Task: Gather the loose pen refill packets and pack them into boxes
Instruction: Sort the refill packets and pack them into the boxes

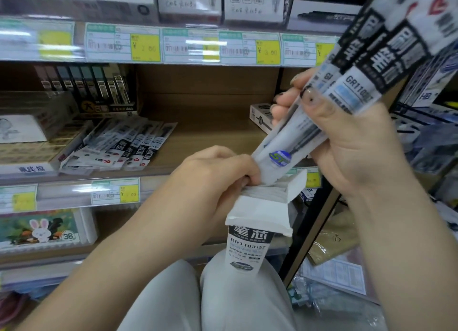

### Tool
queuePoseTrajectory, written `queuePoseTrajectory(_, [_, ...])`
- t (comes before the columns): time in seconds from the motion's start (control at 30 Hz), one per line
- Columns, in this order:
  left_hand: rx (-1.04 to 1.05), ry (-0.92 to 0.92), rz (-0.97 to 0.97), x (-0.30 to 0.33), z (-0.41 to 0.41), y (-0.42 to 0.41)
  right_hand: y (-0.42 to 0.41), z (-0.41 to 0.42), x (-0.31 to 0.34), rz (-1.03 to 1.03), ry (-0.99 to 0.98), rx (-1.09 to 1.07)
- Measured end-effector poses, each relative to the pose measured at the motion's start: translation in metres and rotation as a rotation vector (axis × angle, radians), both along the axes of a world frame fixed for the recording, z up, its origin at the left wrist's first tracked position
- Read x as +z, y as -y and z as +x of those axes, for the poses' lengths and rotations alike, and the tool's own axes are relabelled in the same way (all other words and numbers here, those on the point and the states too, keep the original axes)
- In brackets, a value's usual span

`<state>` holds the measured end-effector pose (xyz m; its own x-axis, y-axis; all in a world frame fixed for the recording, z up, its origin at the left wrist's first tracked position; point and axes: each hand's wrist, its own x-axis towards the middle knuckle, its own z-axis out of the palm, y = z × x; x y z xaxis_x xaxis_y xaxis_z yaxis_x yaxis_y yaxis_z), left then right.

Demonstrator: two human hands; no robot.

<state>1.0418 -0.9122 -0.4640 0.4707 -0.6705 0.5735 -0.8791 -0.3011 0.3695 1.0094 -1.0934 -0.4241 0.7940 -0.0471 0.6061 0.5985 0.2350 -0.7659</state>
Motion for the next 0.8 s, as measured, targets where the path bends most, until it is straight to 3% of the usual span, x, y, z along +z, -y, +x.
queuePoseTrajectory(0.13, [-0.005, -0.016, -0.012, -0.001, 0.003, 0.000, 0.003, 0.005, 0.005, -0.105, -0.008, -0.035])
queuePoseTrajectory(0.33, [0.006, -0.058, -0.029, -0.004, 0.005, 0.000, 0.000, 0.000, 0.009, -0.045, 0.177, -0.087])
queuePoseTrajectory(0.43, [0.004, -0.065, -0.035, -0.004, 0.005, 0.001, -0.003, -0.006, 0.006, -0.117, 0.215, -0.055])
queuePoseTrajectory(0.8, [-0.007, -0.074, -0.049, -0.005, 0.008, 0.000, 0.009, -0.008, 0.001, -0.177, -0.021, 0.148])
